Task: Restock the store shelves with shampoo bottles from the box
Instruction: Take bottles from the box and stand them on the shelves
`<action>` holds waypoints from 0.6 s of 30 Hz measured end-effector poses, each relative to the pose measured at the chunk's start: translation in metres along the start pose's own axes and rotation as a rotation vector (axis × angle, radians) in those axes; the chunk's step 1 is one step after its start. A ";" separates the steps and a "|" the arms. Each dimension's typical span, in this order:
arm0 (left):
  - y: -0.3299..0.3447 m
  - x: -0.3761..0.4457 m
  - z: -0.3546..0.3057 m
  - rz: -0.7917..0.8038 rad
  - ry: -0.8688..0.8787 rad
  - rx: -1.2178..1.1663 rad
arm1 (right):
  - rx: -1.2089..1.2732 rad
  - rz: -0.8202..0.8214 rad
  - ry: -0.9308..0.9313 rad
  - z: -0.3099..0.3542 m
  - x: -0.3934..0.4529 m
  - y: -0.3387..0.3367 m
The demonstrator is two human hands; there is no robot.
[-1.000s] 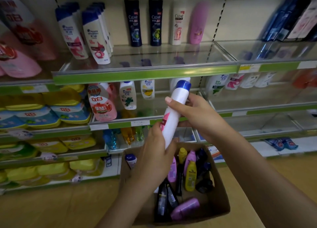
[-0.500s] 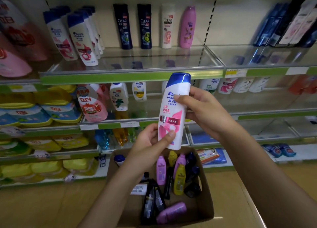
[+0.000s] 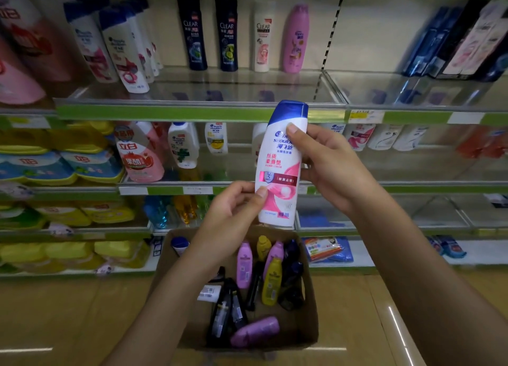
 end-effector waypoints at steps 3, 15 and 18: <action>-0.003 0.002 -0.002 0.002 0.009 0.005 | -0.009 -0.014 -0.003 0.002 0.002 0.001; -0.025 0.025 -0.019 0.105 0.091 0.038 | -0.010 -0.105 -0.040 0.020 0.018 0.010; -0.033 0.028 -0.022 0.127 0.099 0.040 | 0.006 -0.134 -0.049 0.019 0.022 0.016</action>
Point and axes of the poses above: each hand's wrist, its own x-axis towards the middle knuckle, its own y-axis out of the palm, z = x × y, the point moved 3 cm from there along x, towards the middle knuckle, and after that the axes turned 9 degrees about z, right-handed, at the moved point
